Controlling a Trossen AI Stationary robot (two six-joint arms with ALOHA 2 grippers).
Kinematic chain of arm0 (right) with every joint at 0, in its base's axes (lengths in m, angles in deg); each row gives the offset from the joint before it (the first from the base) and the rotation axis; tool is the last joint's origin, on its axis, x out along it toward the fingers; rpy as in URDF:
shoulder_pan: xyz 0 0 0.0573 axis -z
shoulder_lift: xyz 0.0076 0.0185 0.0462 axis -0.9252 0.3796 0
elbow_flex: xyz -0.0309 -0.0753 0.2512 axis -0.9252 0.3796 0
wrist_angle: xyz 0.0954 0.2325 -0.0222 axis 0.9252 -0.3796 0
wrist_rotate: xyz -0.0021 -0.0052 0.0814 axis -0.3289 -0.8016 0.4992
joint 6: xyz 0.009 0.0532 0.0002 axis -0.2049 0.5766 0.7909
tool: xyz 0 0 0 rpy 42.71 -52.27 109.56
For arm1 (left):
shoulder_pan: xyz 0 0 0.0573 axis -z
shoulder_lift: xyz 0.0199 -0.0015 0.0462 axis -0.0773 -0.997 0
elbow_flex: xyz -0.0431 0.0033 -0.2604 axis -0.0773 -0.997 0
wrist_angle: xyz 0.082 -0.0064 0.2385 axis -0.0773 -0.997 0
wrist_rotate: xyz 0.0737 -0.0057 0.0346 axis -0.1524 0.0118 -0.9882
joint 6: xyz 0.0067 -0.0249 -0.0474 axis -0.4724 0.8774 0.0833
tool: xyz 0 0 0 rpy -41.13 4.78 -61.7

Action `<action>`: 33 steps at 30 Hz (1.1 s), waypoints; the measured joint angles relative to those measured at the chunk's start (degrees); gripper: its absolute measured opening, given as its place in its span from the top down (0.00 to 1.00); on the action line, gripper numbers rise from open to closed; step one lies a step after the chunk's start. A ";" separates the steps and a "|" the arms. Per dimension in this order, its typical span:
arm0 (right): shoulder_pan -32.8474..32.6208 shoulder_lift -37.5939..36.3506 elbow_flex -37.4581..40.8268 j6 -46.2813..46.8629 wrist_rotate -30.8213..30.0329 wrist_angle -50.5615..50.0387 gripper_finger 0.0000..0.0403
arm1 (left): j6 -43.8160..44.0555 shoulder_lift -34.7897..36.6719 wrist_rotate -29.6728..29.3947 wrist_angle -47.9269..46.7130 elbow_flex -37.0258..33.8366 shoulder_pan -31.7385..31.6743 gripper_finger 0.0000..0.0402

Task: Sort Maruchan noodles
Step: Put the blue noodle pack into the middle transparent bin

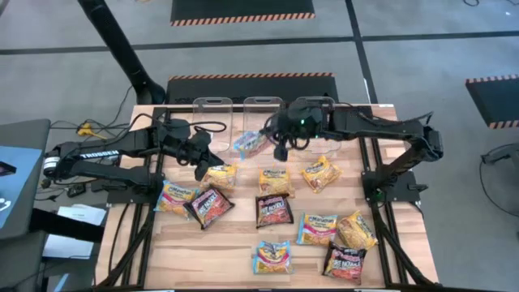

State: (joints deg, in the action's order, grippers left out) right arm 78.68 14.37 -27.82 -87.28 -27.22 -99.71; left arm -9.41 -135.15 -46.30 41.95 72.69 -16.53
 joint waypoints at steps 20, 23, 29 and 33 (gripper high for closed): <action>20.57 11.02 0.02 6.90 0.12 8.46 0.99 | -2.95 -0.02 -1.06 -1.65 -0.02 0.00 1.00; 21.13 13.53 0.00 9.10 0.13 9.54 0.99 | -4.02 -0.02 -1.06 -2.49 -0.02 0.00 1.00; 21.08 17.65 0.00 11.22 0.13 11.72 0.99 | -4.13 -0.02 -1.06 -2.63 -0.02 0.00 1.00; 20.93 20.07 0.00 12.41 -0.04 12.31 0.99 | -4.45 -0.02 -1.06 -2.63 -0.02 0.00 1.00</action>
State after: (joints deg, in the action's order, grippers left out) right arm 99.62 34.44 -27.82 -74.87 -27.26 -87.40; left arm -13.85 -135.17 -47.36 39.33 72.68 -16.53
